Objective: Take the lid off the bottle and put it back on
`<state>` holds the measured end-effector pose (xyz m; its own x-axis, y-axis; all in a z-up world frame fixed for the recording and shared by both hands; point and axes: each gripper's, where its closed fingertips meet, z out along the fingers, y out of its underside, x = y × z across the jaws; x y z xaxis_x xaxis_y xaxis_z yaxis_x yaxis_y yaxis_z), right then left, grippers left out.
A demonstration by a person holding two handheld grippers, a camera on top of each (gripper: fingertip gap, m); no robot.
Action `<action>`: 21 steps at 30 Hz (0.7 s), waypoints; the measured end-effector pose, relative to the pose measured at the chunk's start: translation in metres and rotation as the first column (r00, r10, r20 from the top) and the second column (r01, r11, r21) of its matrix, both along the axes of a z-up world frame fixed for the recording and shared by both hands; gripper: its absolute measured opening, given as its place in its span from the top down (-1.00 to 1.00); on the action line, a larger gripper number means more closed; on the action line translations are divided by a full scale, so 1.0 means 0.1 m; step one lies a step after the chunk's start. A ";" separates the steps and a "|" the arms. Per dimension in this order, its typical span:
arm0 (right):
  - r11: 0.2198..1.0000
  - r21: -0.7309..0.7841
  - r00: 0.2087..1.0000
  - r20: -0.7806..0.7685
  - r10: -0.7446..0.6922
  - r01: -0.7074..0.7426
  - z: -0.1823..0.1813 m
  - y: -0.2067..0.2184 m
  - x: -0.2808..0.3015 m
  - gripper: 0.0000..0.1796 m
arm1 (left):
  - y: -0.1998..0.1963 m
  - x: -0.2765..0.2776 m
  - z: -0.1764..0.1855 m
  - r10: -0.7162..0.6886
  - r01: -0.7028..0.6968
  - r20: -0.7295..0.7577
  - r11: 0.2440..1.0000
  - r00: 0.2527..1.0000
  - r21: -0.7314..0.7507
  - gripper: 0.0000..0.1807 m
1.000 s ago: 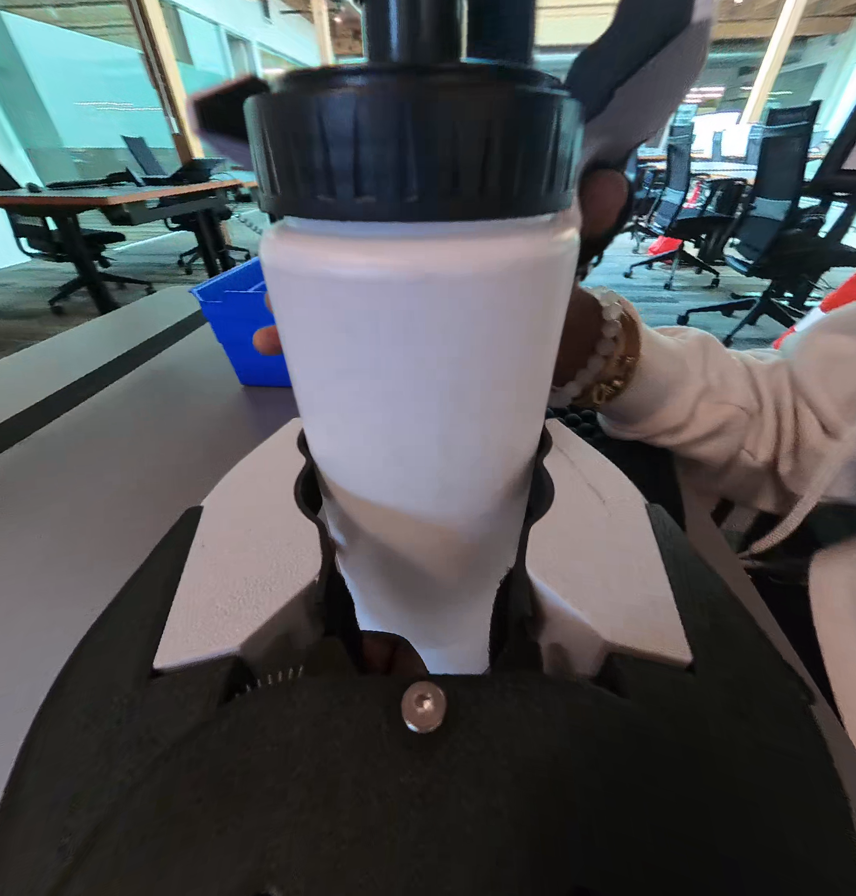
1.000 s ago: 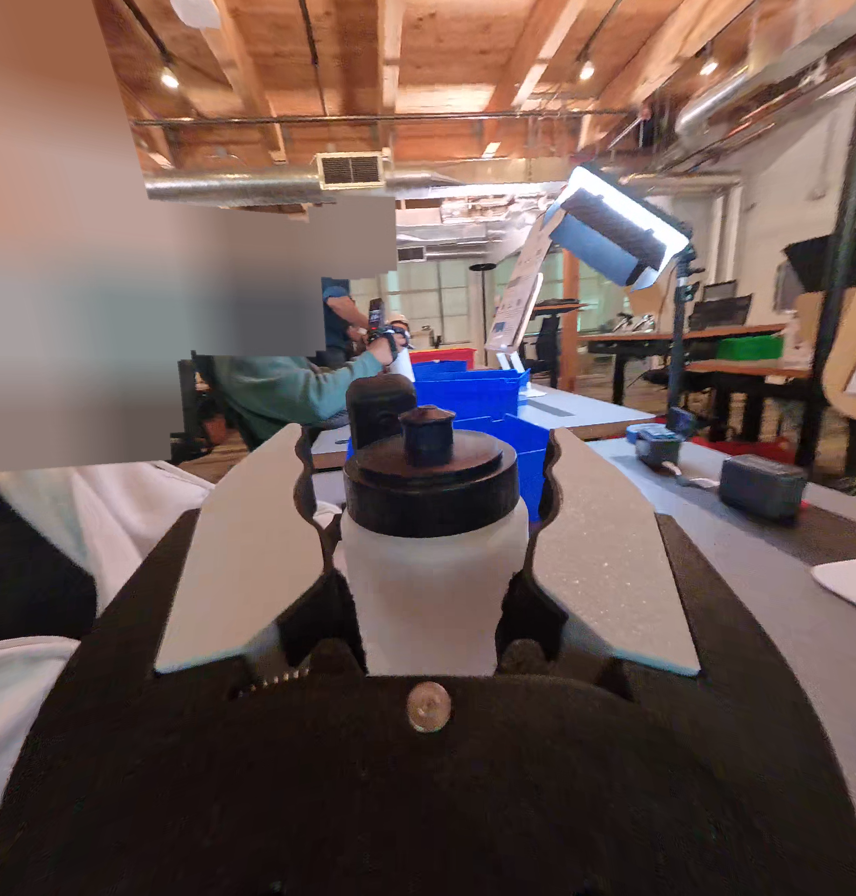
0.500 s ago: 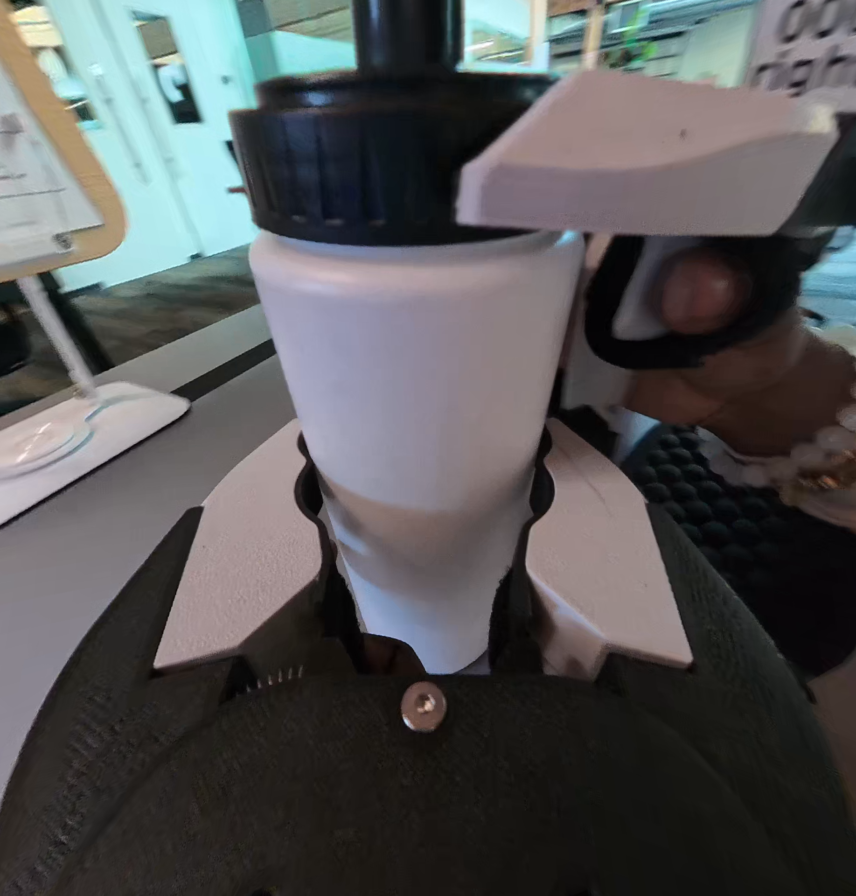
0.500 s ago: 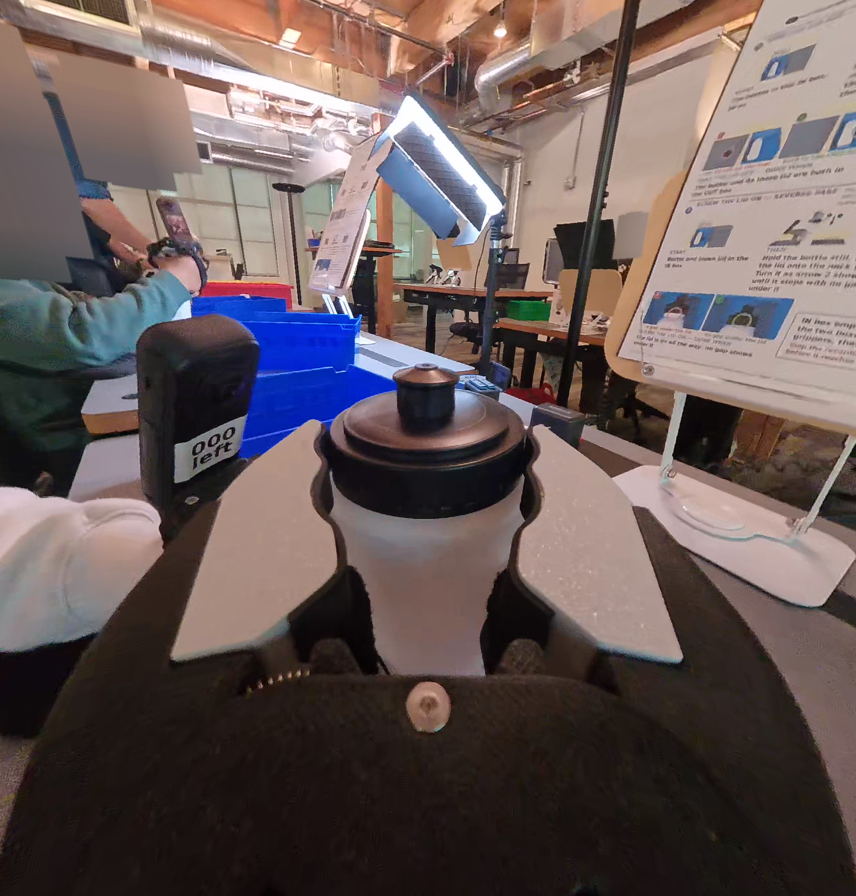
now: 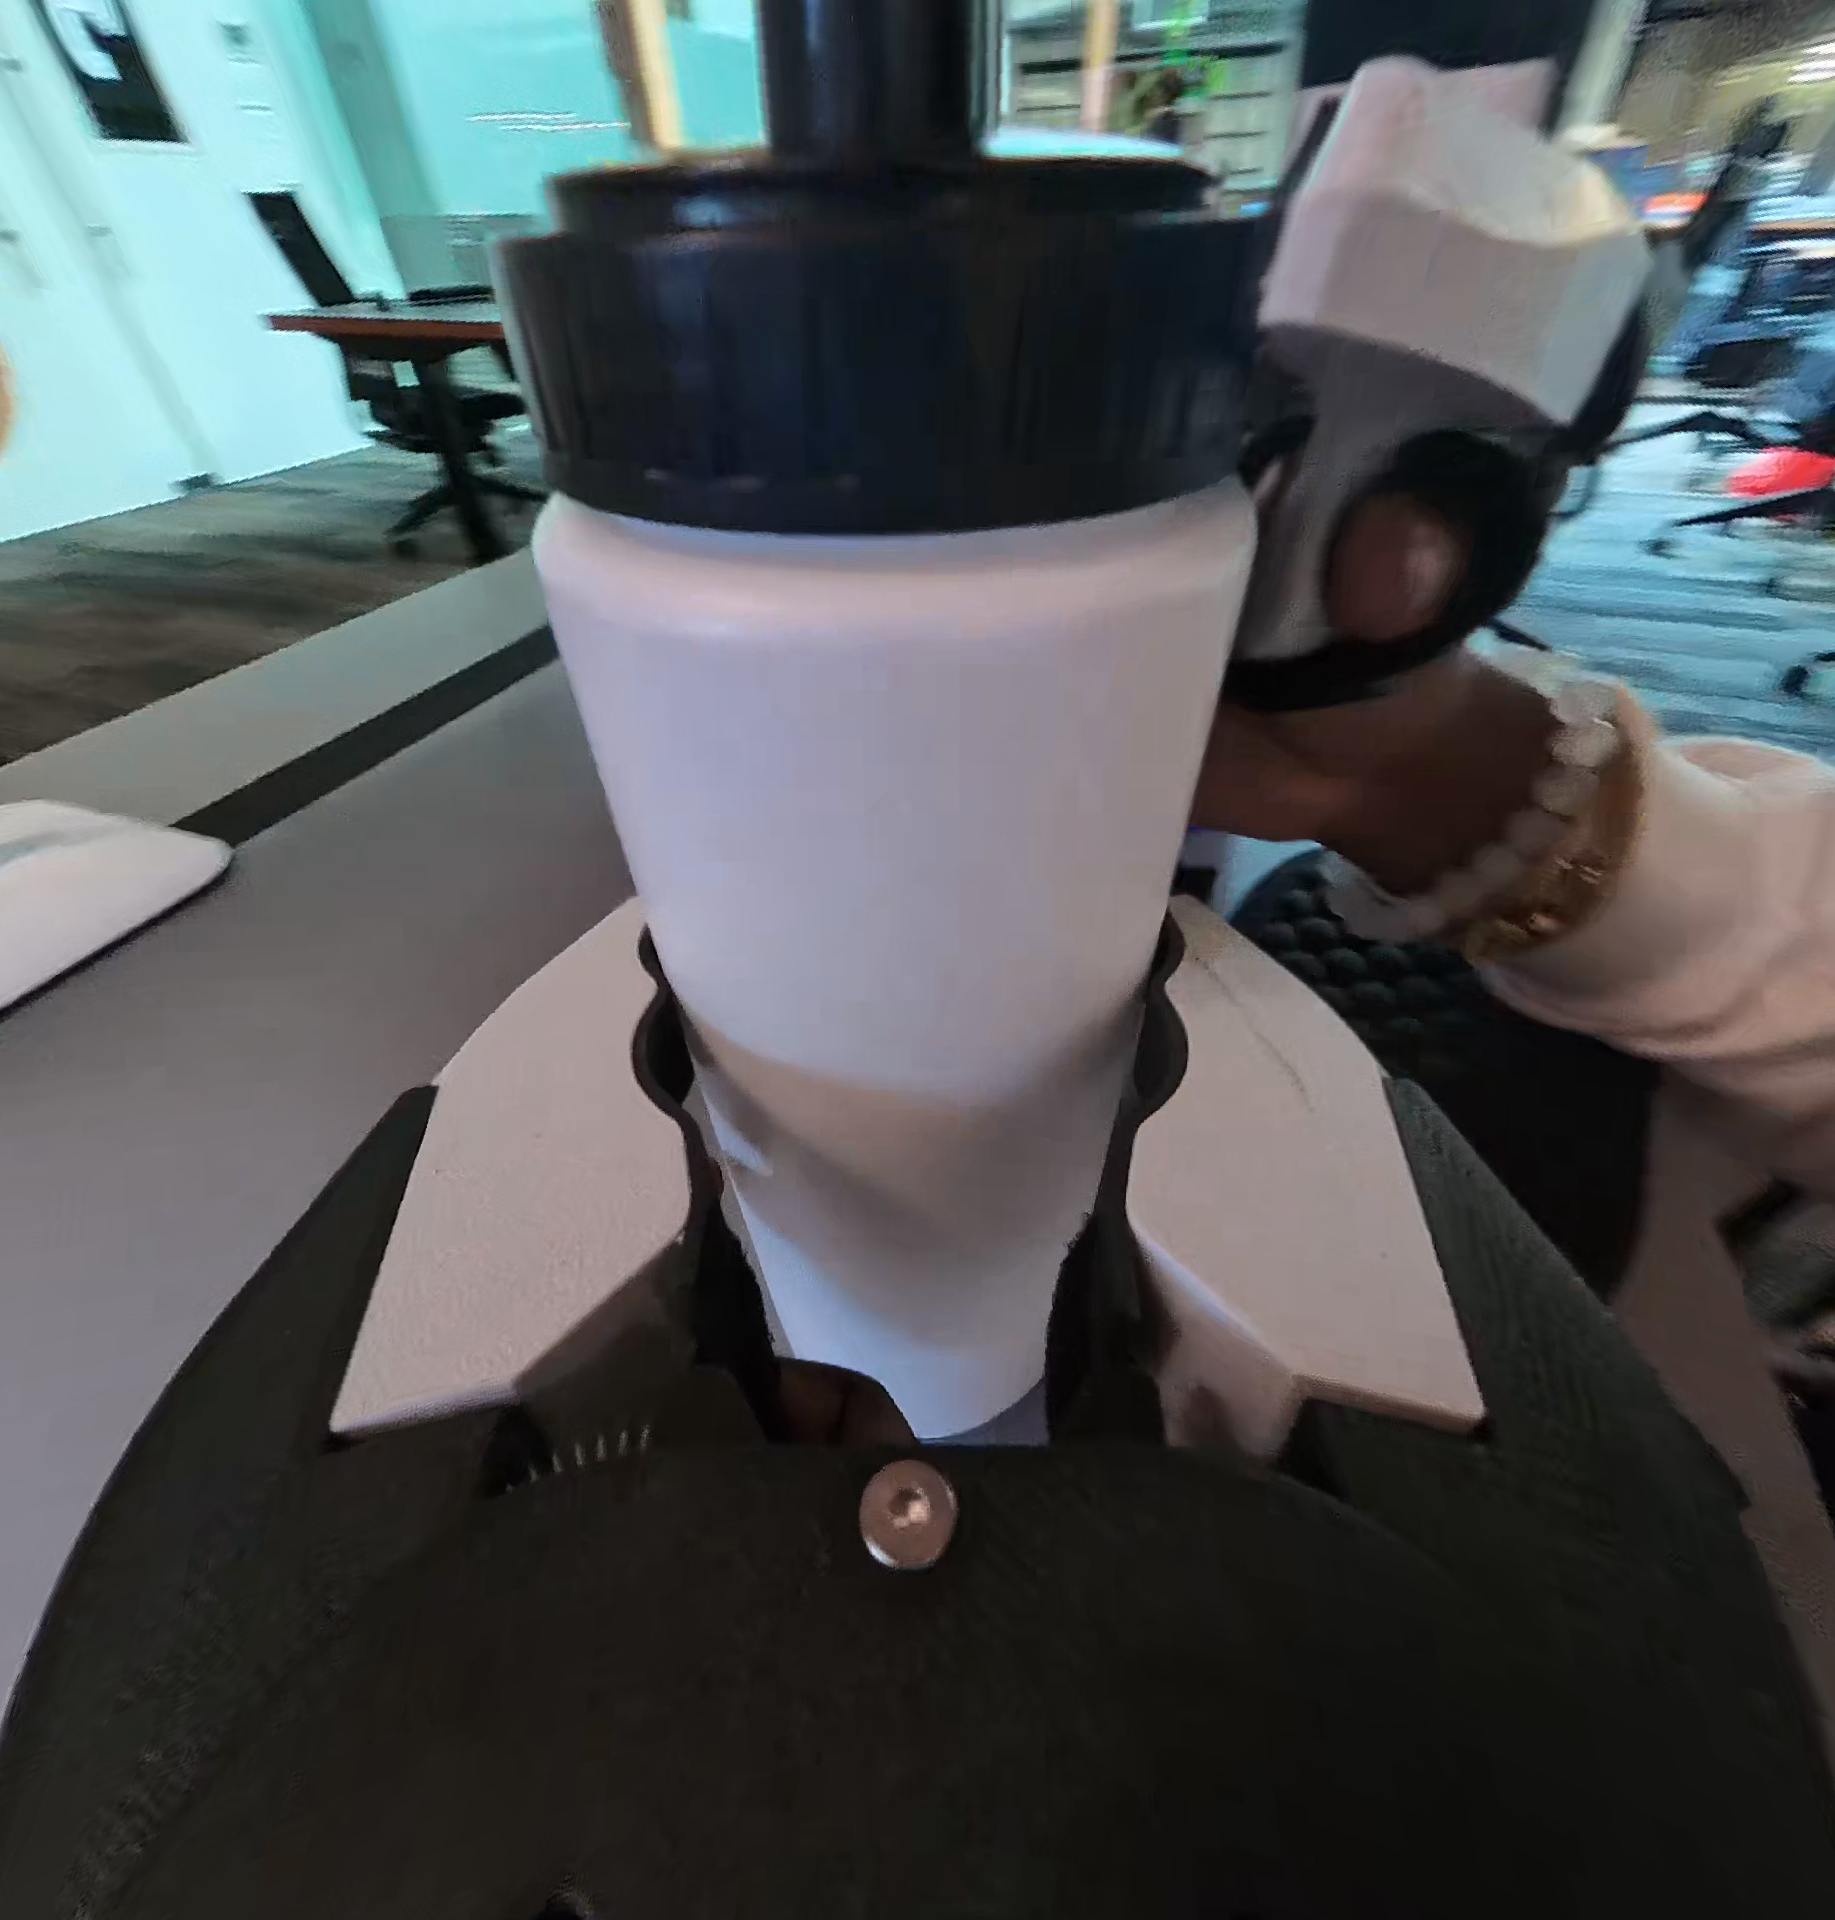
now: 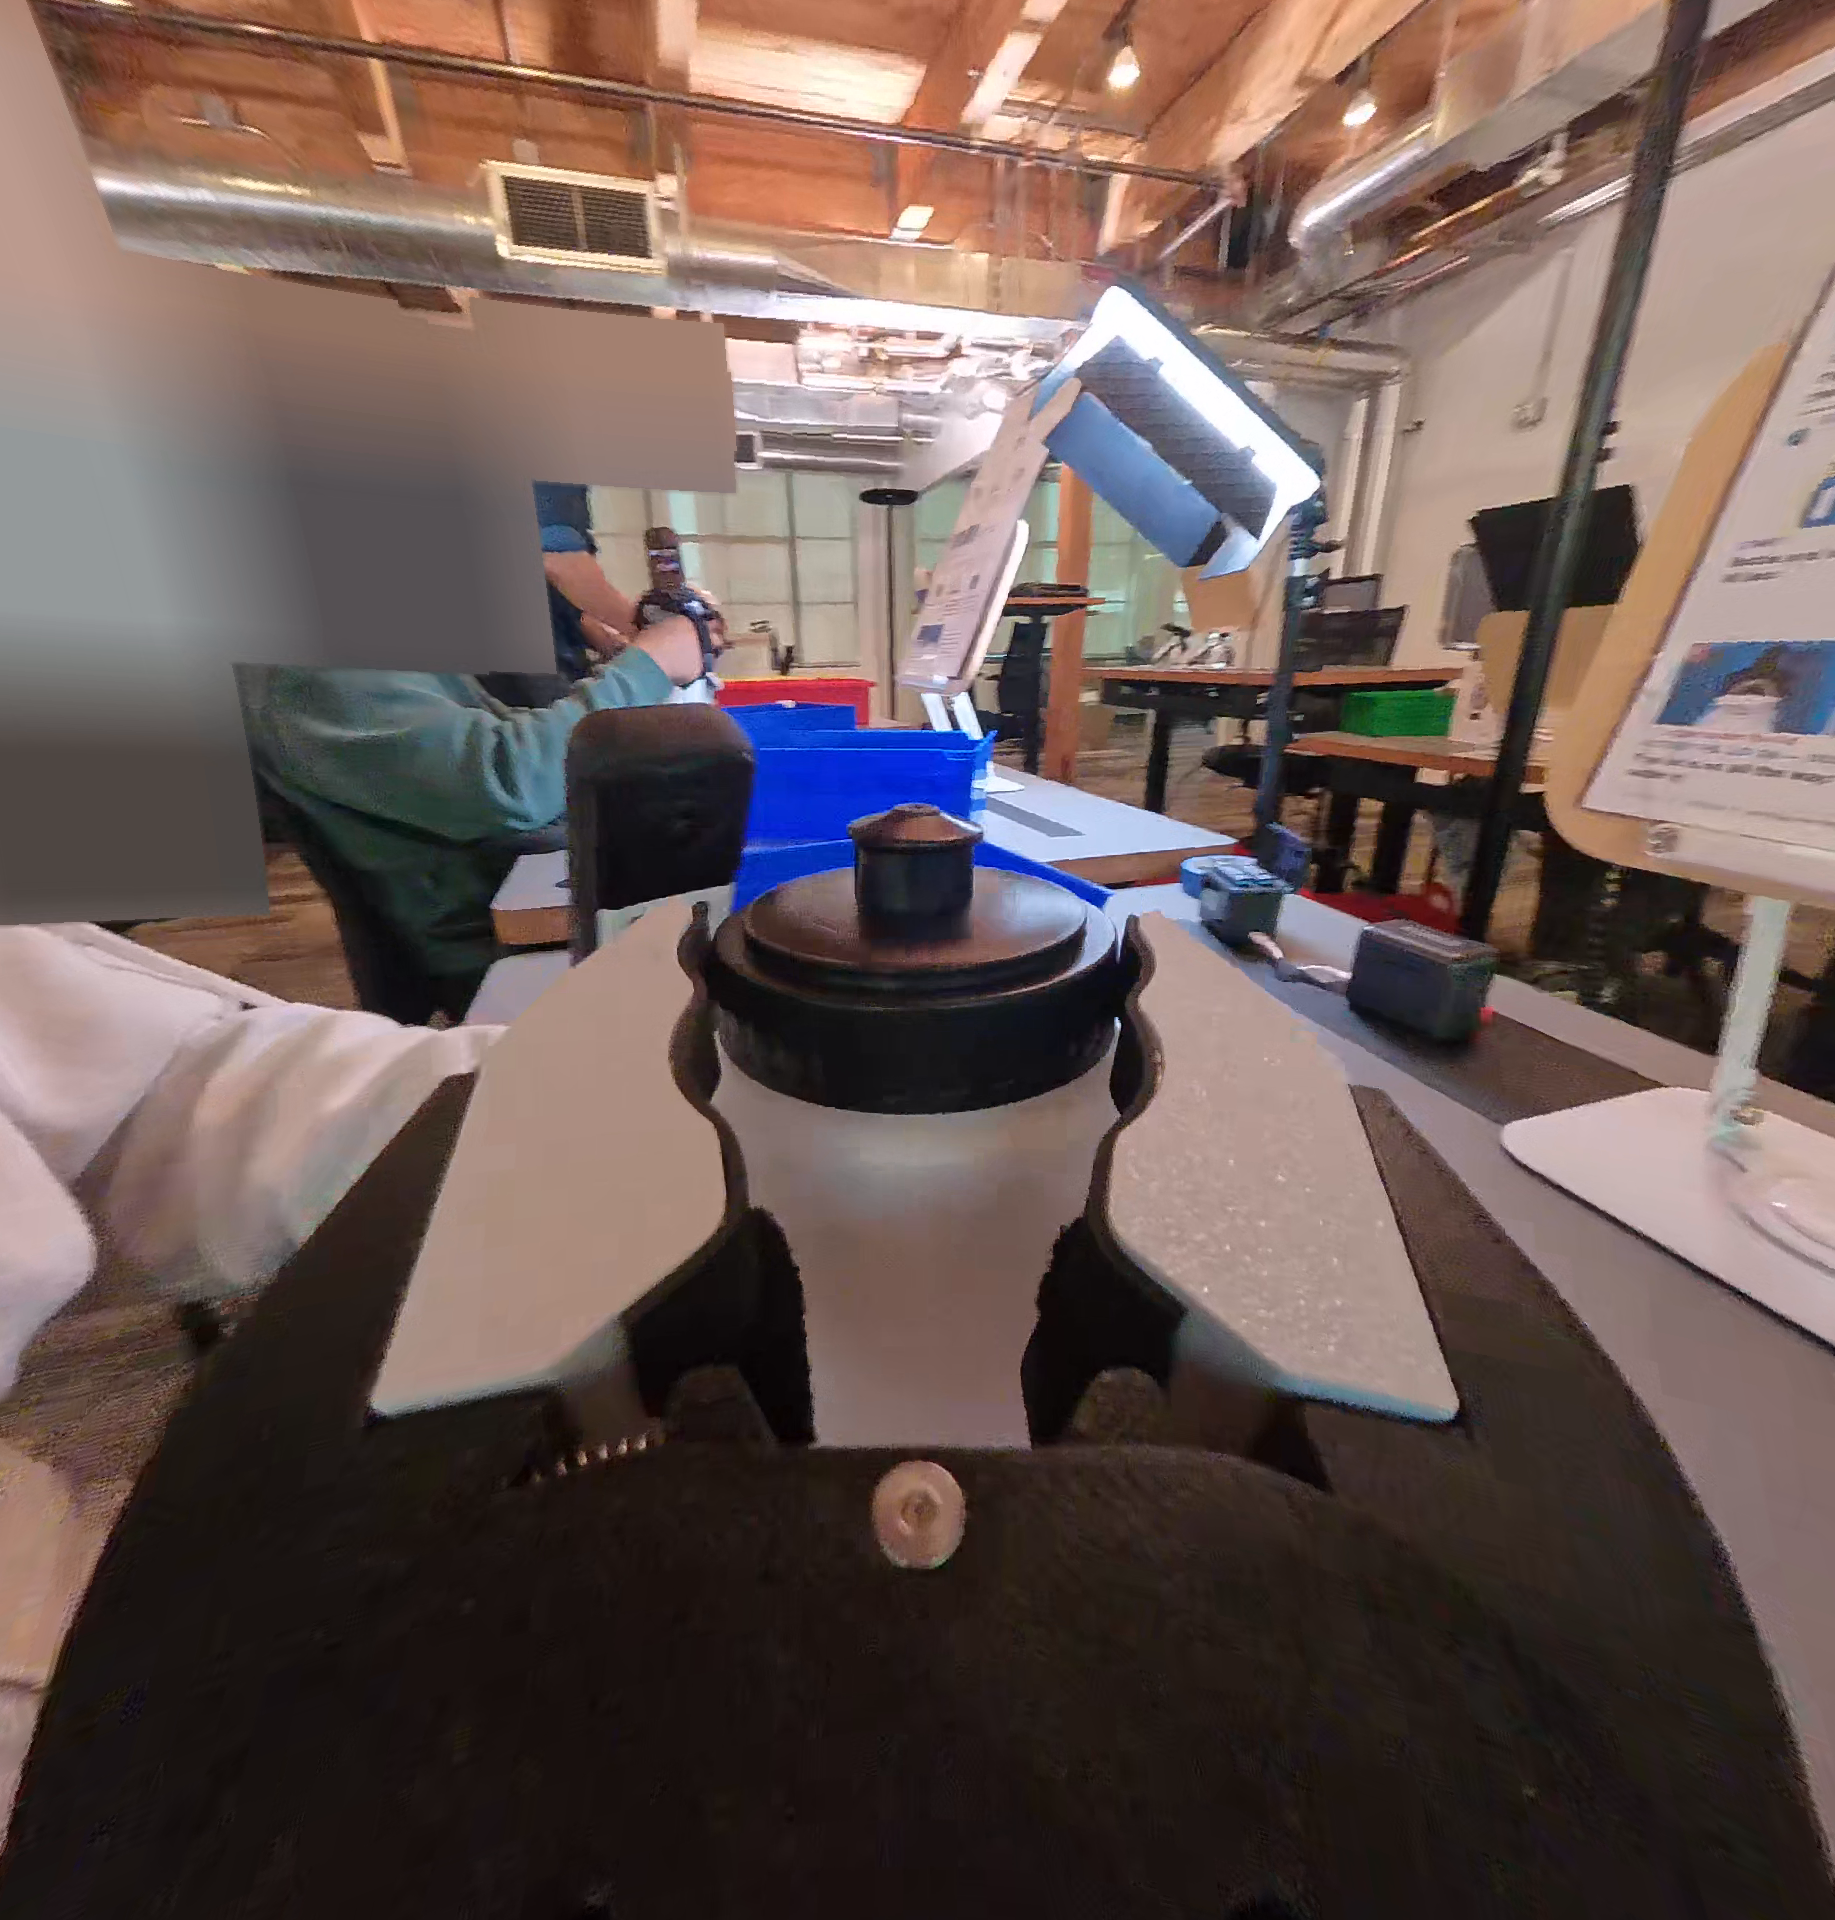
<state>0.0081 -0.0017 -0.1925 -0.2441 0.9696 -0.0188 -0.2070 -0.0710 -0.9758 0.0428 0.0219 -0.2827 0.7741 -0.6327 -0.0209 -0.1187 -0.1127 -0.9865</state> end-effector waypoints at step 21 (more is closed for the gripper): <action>0.982 0.034 0.980 0.069 0.186 -0.188 -0.07 -0.25 0.06 0.14 | -0.24 0.17 -0.02 -0.219 0.217 -0.028 0.974 0.975 -0.061 0.06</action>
<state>0.0142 -0.0267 -0.1995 -0.4208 0.9071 -0.0030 -0.1295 -0.0634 -0.9896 0.0603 -0.0019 -0.2851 0.6169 -0.7871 -0.0036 -0.1804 -0.1369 -0.9740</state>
